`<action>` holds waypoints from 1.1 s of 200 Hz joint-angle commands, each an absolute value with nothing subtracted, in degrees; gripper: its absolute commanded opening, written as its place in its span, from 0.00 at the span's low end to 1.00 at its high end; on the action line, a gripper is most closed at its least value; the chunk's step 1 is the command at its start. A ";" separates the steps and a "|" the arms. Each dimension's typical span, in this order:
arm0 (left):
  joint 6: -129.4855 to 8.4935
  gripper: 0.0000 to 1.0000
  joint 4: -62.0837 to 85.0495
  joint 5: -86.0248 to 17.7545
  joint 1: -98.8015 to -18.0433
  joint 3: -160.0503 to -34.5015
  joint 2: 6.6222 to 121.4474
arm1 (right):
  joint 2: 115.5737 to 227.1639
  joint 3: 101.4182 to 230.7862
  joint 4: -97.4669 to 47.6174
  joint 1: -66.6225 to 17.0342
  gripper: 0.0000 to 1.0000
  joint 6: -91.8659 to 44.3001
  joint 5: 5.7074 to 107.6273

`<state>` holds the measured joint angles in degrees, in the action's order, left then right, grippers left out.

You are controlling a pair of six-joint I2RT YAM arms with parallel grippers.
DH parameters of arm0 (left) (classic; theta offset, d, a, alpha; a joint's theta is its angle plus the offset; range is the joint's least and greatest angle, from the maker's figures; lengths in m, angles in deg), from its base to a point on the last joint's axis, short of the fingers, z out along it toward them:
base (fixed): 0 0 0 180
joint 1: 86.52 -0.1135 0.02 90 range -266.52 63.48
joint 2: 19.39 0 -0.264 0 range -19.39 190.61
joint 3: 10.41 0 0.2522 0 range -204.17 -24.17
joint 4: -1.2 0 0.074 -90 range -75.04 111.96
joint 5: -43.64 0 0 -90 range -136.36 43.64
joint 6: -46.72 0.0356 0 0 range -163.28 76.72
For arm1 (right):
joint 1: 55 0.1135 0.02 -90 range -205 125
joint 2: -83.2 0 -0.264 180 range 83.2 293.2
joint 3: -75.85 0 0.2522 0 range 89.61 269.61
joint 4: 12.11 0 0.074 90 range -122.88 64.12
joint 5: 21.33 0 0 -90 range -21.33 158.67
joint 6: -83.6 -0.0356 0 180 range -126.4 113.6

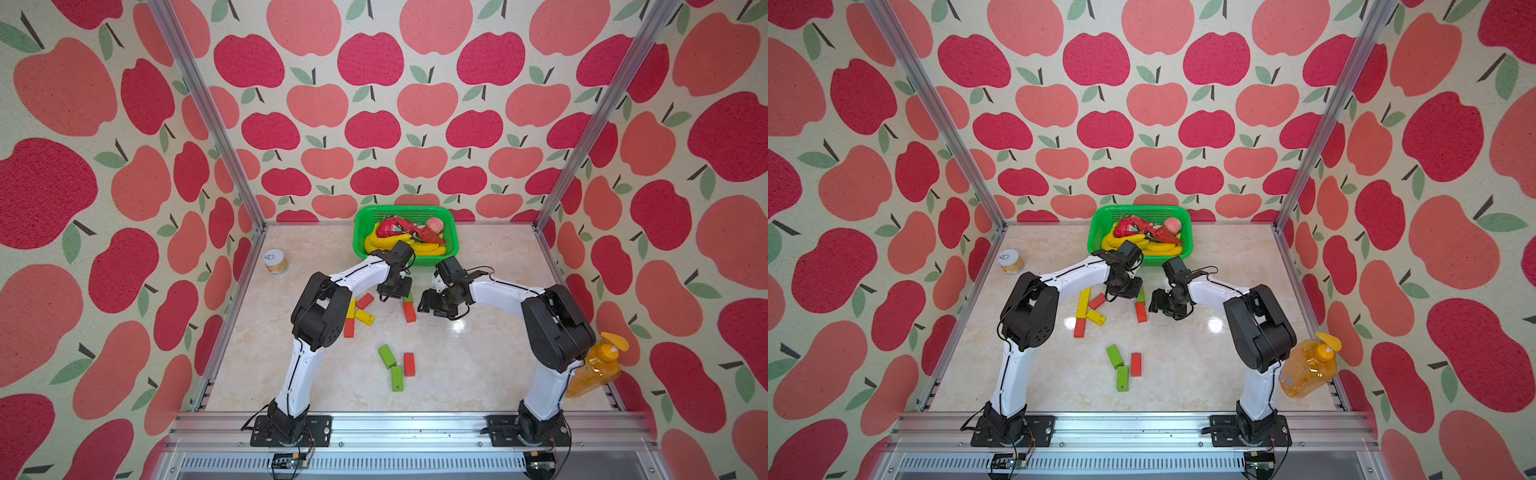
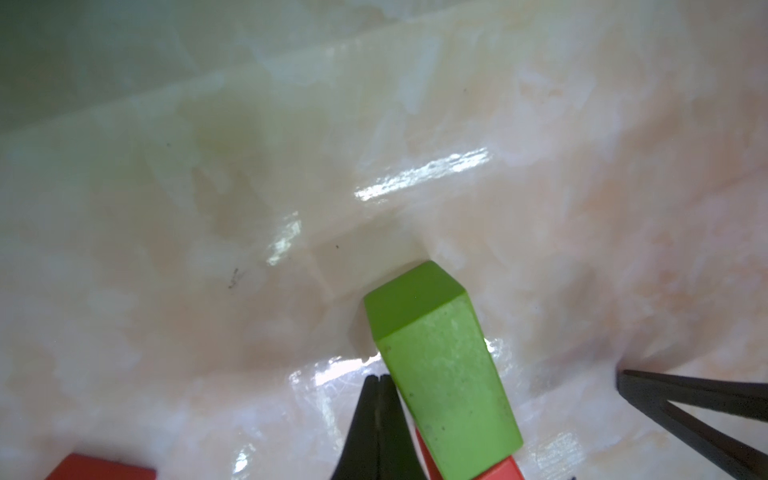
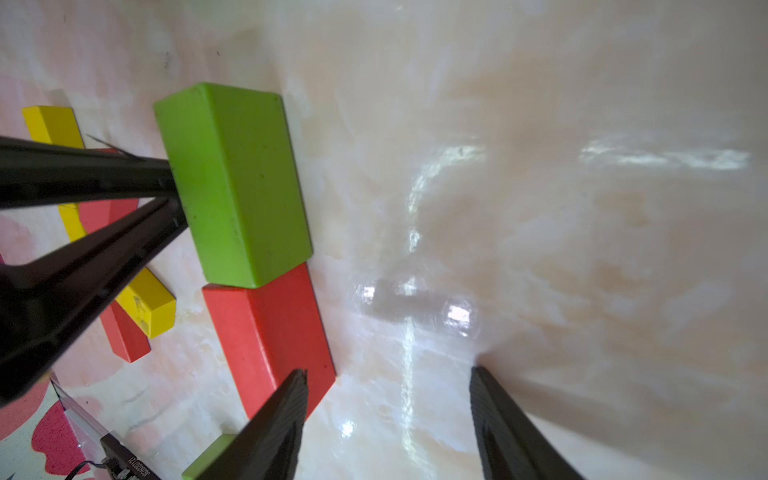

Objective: Assemble the letter k with building blocks
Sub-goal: Adjust the building block at the center of the board.

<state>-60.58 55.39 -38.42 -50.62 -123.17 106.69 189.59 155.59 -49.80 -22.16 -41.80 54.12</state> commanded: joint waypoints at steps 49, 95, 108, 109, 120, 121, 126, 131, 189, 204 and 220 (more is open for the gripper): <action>-61.67 0.00 56.81 -38.38 -50.29 -126.79 109.67 | 193.50 153.45 -55.51 -22.31 0.66 -42.08 55.48; -61.69 0.00 58.47 -40.71 -50.11 -126.66 108.94 | 196.05 153.45 -54.34 -21.26 0.65 -42.94 54.26; -61.68 0.00 59.20 -41.15 -50.13 -126.74 108.75 | 196.58 153.59 -54.23 -21.08 0.65 -43.18 53.99; -61.66 0.00 59.27 -41.17 -50.13 -126.74 108.71 | 196.58 153.60 -54.20 -21.08 0.65 -43.20 54.03; -61.69 0.00 59.85 -41.56 -50.01 -126.50 108.33 | 196.50 153.48 -53.92 -21.02 0.65 -43.31 53.99; -61.71 0.00 59.91 -41.59 -50.03 -126.45 108.27 | 196.50 153.43 -53.83 -20.99 0.65 -43.29 53.97; -61.88 0.00 60.12 -41.82 -49.96 -126.19 107.97 | 196.43 153.49 -53.87 -21.05 0.65 -43.31 53.88; -62.11 0.00 60.29 -42.07 -49.97 -125.83 107.61 | 196.45 153.56 -53.98 -20.98 0.64 -43.31 53.80; -64.32 0.00 60.43 -41.80 -49.20 -118.24 102.14 | 195.18 152.21 -54.62 -20.70 0.63 -43.53 54.04; -64.89 0.00 59.70 -40.80 -48.55 -116.39 100.96 | 195.18 152.19 -54.70 -20.38 0.63 -43.66 54.07; -65.72 0.00 58.70 -39.67 -48.15 -114.74 99.71 | 195.35 152.26 -54.64 -19.94 0.63 -43.84 53.95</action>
